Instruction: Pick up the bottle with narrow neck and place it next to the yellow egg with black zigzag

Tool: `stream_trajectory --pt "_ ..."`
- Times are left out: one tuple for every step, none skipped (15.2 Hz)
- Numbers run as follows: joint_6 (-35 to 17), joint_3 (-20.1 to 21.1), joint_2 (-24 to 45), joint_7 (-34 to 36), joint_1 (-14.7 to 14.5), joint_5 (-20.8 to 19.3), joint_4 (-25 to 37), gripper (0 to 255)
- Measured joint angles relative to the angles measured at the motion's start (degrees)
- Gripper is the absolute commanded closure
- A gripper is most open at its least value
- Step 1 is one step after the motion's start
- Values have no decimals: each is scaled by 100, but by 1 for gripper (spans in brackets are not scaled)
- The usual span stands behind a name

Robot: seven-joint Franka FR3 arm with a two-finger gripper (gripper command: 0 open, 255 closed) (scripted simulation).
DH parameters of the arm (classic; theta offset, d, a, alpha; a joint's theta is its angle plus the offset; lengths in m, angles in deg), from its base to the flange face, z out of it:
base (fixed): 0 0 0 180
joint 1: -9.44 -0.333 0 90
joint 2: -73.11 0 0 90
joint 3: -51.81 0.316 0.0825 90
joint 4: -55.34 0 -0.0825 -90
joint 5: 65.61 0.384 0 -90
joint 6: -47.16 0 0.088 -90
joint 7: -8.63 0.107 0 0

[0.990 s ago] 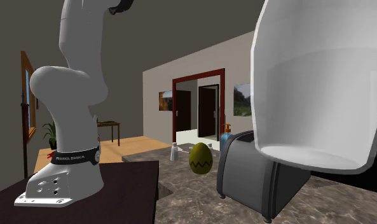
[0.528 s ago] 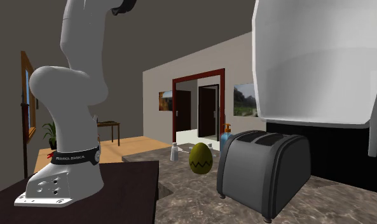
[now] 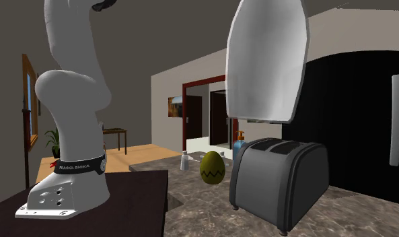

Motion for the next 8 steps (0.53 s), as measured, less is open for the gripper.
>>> stream_trajectory --pt "-28 120 -145 185 -58 -73 -149 255" --pt "-56 257 -399 377 -97 -199 -399 255" --pt "-90 382 -569 555 -131 -272 -580 255" --pt "-99 496 -695 715 -164 -319 -706 255" --pt "-99 628 -856 889 -194 -375 -857 255" --pt "-81 767 -1030 1068 -219 -428 -1006 255" --pt "-83 884 -1167 1219 -239 -461 -1140 255" --pt "-137 1018 -1302 1395 -266 -486 -1327 255"
